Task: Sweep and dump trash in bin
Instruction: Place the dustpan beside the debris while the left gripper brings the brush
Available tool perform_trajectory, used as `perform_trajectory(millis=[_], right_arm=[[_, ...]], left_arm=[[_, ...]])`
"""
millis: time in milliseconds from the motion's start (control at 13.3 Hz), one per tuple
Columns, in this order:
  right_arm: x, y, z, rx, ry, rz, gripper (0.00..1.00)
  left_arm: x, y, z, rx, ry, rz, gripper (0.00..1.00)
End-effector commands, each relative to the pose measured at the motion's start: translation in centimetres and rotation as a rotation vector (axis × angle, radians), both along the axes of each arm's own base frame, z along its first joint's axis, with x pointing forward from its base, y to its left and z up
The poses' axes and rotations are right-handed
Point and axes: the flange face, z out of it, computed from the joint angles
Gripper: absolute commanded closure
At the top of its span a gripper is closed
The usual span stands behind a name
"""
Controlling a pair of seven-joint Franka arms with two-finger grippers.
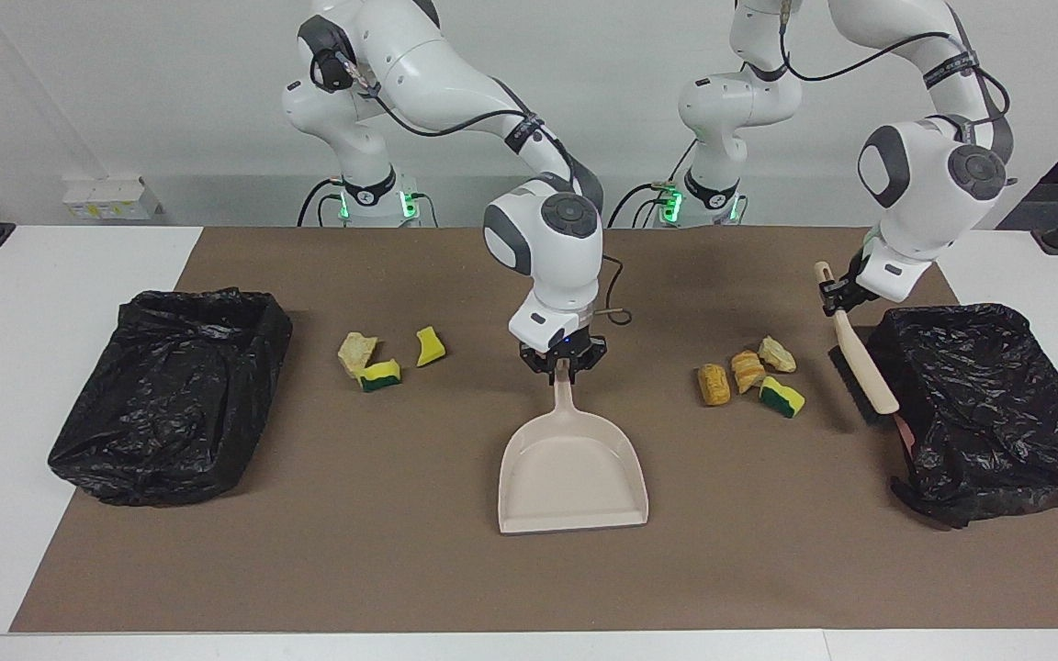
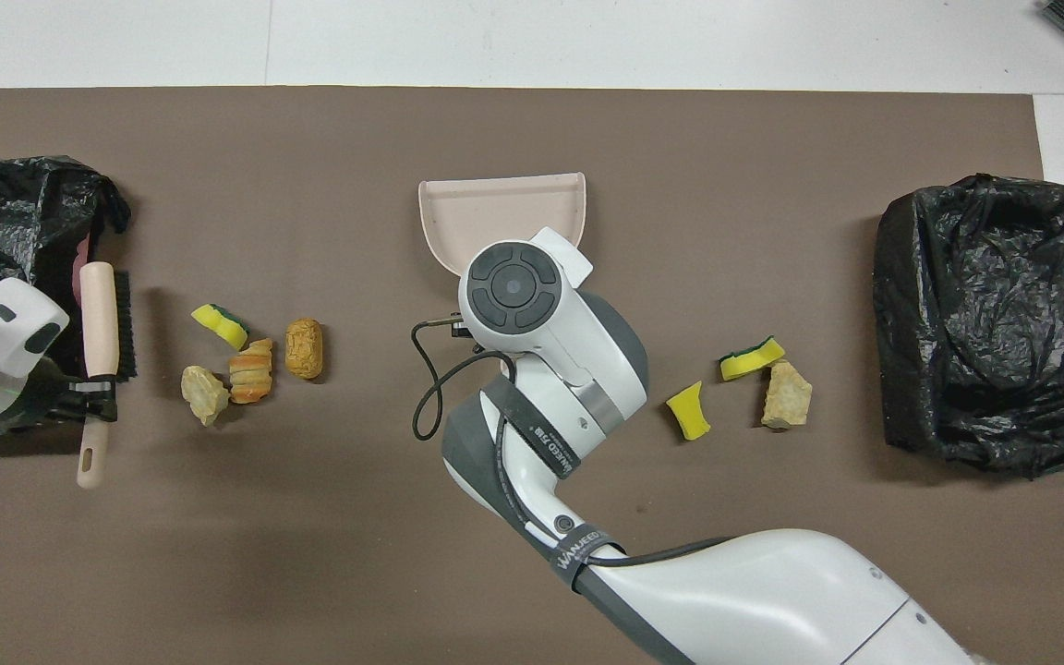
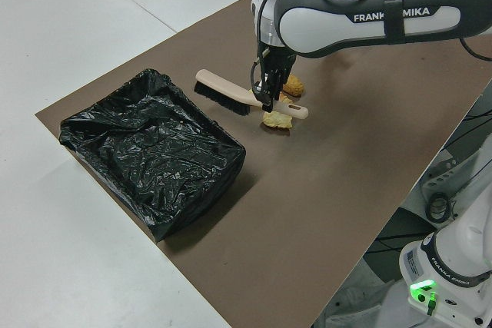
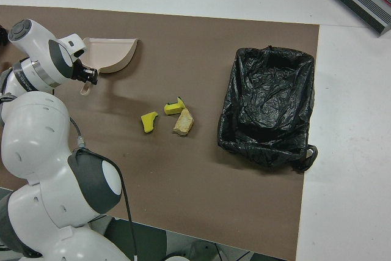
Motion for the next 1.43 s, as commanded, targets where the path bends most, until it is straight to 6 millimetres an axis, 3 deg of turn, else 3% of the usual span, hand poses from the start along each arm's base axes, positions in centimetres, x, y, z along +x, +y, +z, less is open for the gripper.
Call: perform_trajectory(millis=[0, 301, 527, 678, 828, 979, 1054, 1205, 1355], right_arm=[[-0.3, -0.9, 3.3, -0.004, -0.025, 0.08, 1.0], [-1.3, -1.7, 6.5, -0.01, 0.001, 0.286, 1.0], [-1.3, -4.9, 7.7, -0.068, 0.086, 0.555, 1.0], [-1.1, -6.7, 8.2, -0.086, 0.127, 0.74, 1.0], [-0.6, -7.9, 7.9, -0.089, 0.144, 0.891, 1.0], [-0.7, -8.4, 7.4, -0.09, 0.16, 1.042, 1.0], [-1.2, -8.5, 7.4, -0.094, 0.165, 1.076, 1.0], [-1.6, -9.2, 6.6, -0.092, 0.174, 1.195, 1.0], [-1.6, -9.6, 6.5, -0.09, 0.176, 1.36, 1.0]], left_arm=[[-3.1, -1.4, -2.1, 0.004, -0.032, -0.016, 1.0], [-3.9, -7.7, -2.2, -0.009, -0.022, -0.049, 1.0], [-4.3, -10.6, -1.3, -0.03, 0.026, -0.077, 1.0], [-2.4, -9.9, 3.2, -0.057, -0.036, -0.057, 1.0], [-1.3, -7.4, 4.4, -0.057, -0.044, -0.011, 1.0], [-1.7, -3.8, 3.5, -0.069, -0.037, -0.025, 1.0], [-2.1, -3.0, 2.3, -0.073, -0.021, -0.039, 1.0], [-2.1, -3.8, -0.3, -0.071, -0.055, -0.074, 1.0], [-3.1, -6.9, -1.7, -0.074, -0.051, -0.144, 1.0]])
